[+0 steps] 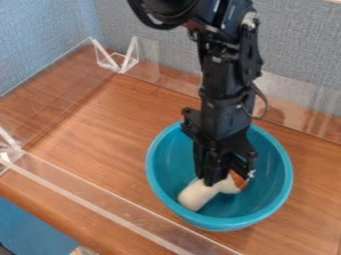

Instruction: Put the mushroom in the blue bowl

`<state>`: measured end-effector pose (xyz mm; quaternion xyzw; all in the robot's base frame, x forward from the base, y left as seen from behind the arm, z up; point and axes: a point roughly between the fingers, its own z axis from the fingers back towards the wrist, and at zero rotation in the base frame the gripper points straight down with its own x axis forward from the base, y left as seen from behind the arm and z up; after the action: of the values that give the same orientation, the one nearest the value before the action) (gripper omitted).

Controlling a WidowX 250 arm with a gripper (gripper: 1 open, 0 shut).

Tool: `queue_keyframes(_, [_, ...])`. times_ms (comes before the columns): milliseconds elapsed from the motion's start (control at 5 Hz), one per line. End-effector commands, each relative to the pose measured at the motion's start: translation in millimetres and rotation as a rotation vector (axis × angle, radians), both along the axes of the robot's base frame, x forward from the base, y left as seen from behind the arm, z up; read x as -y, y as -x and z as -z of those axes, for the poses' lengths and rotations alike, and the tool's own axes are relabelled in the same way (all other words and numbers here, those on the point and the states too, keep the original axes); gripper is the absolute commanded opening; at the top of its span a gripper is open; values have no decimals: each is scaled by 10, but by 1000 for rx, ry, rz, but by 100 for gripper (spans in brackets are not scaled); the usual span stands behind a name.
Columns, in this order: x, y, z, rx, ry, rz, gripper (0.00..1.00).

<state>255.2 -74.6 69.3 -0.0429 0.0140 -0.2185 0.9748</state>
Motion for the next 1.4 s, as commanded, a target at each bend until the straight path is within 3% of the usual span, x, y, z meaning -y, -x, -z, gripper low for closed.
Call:
queue_keyframes(0, [-42, -108, -273, 92, 23, -21, 100])
queue_keyframes(200, [-50, -113, -303, 97, 23, -19, 0])
queue_keyframes(400, [-56, -117, -310, 100, 23, -20, 0])
queue_keyframes(600, [-65, -134, -352, 105, 23, -24, 100])
queue_keyframes(1200, [-56, -154, -278, 100, 19, -33, 100])
